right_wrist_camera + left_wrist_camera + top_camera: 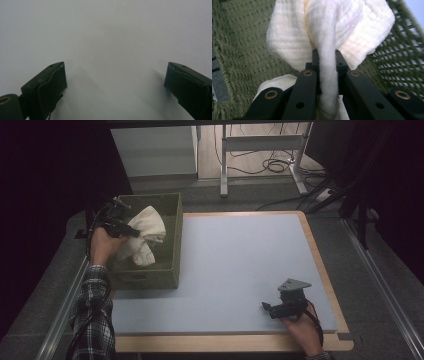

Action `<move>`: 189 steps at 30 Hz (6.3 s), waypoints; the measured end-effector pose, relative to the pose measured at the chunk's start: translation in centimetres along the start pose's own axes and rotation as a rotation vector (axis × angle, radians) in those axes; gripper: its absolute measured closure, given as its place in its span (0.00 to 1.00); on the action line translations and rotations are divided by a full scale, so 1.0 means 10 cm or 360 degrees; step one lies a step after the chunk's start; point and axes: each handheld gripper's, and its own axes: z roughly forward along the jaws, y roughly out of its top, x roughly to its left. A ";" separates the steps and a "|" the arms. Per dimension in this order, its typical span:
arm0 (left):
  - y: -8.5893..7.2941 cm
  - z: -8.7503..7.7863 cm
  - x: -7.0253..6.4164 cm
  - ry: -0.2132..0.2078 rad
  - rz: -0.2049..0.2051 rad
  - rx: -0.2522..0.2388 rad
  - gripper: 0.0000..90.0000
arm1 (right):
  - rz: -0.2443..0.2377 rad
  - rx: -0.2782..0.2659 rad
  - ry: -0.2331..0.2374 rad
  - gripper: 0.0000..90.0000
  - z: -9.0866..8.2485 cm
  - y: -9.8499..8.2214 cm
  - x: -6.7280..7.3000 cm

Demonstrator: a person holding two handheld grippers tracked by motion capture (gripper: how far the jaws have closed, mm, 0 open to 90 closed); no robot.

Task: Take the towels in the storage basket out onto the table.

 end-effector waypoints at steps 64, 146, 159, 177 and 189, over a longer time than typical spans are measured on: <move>0.81 -0.24 -1.78 -0.0284 0.0506 0.0071 0.92 | 0.0006 0.0000 0.0007 0.05 0.00 0.00 0.00; -0.15 1.16 -2.42 -0.0531 0.0665 0.0051 0.51 | 0.0008 -0.0058 0.0037 0.28 -0.04 -0.01 -0.01; -0.41 1.37 -2.34 -0.0508 0.0617 -0.0009 0.41 | -0.0055 -0.0066 0.0289 0.67 0.10 0.27 0.14; -0.39 1.58 -2.26 -0.0501 0.0525 -0.0119 0.83 | -0.0260 -0.0005 0.0213 0.92 0.49 0.62 0.45; -0.37 1.39 -2.27 -0.0525 0.0495 -0.0225 0.94 | -0.0218 -0.0044 0.0177 0.97 0.13 0.50 0.27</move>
